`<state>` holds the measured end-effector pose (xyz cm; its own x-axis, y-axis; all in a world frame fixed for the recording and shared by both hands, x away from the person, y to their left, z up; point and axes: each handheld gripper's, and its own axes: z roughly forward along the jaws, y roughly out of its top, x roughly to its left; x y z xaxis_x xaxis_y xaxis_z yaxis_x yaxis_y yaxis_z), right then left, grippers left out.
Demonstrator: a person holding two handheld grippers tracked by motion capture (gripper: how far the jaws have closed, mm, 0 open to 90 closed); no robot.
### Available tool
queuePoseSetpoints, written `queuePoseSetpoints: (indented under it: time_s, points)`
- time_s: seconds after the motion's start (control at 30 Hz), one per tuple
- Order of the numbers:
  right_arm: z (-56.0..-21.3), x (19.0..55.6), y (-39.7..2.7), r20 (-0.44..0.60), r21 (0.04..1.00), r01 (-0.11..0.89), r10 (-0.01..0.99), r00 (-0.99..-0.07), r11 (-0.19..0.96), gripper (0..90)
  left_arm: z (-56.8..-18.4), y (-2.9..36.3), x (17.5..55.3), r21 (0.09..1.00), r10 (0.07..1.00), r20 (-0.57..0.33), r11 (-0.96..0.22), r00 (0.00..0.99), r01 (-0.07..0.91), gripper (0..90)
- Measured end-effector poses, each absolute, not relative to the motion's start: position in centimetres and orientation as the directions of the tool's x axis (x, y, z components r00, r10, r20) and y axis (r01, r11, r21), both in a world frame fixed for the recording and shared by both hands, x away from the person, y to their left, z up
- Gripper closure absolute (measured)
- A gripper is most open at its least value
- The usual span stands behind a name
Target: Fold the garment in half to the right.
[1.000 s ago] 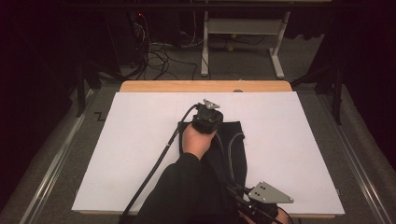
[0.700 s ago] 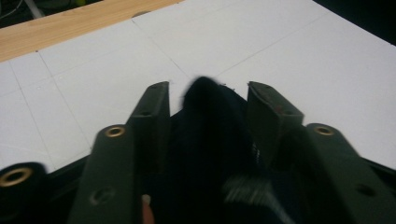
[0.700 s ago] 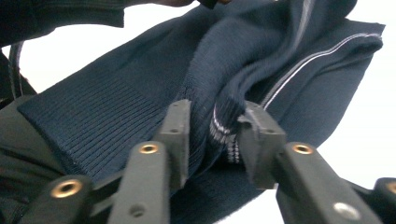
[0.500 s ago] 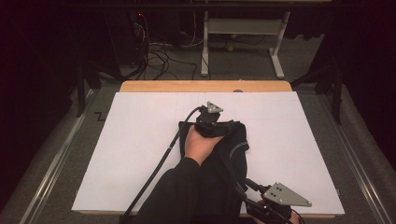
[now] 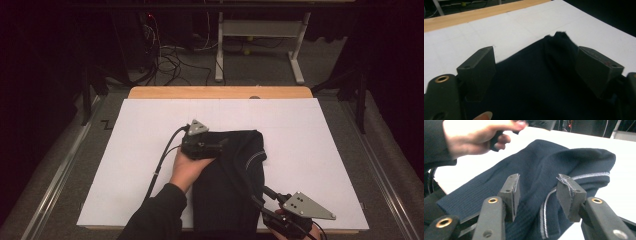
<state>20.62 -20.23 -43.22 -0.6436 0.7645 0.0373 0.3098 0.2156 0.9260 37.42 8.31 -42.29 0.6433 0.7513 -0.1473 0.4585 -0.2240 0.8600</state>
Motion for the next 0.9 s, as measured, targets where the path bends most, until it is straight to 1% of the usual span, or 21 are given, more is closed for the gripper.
queuePoseSetpoints:
  time_s: [0.2,0.43,0.53,0.63,0.7,0.77,0.83,0.87,0.9]
  points:
    - [-42.4,22.0,-18.7,0.007,0.922,0.297,0.753,-0.658,0.250,55.0,-43.9,12.7,34.4,0.862,0.772,-0.077,-0.266,0.631,0.431,12.2]
    - [-42.2,25.6,-16.7,-0.008,0.895,0.330,0.749,-0.662,0.301,55.5,-44.8,17.5,30.8,0.880,0.786,-0.087,-0.228,0.612,0.417,12.1]
    - [-42.4,27.0,-15.7,-0.031,0.877,0.343,0.753,-0.658,0.336,55.2,-44.8,19.4,29.9,0.886,0.804,-0.074,-0.218,0.590,0.409,12.1]
    - [-42.7,28.4,-15.0,-0.031,0.856,0.371,0.752,-0.659,0.360,54.8,-44.9,21.1,29.3,0.887,0.823,-0.072,-0.206,0.563,0.414,5.8]
    - [-43.1,29.2,-14.7,-0.043,0.839,0.386,0.754,-0.656,0.383,54.5,-45.1,22.0,29.0,0.885,0.840,-0.067,-0.200,0.539,0.421,0.0]
    - [-43.3,29.9,-14.5,-0.061,0.824,0.398,0.763,-0.643,0.402,54.7,-45.4,22.9,28.7,0.888,0.836,-0.078,-0.190,0.543,0.419,0.0]
    - [-43.5,30.5,-14.4,-0.069,0.811,0.414,0.769,-0.635,0.414,57.8,-45.9,23.5,28.3,0.895,0.829,-0.106,-0.162,0.549,0.416,0.0]
    - [-43.6,30.7,-14.3,-0.073,0.803,0.422,0.771,-0.632,0.422,61.8,-46.1,23.7,28.1,0.894,0.828,-0.103,-0.166,0.552,0.417,0.0]
    - [-43.6,30.9,-14.4,-0.076,0.798,0.425,0.771,-0.632,0.427,68.2,-46.3,23.7,28.0,0.892,0.830,-0.101,-0.169,0.549,0.420,0.0]
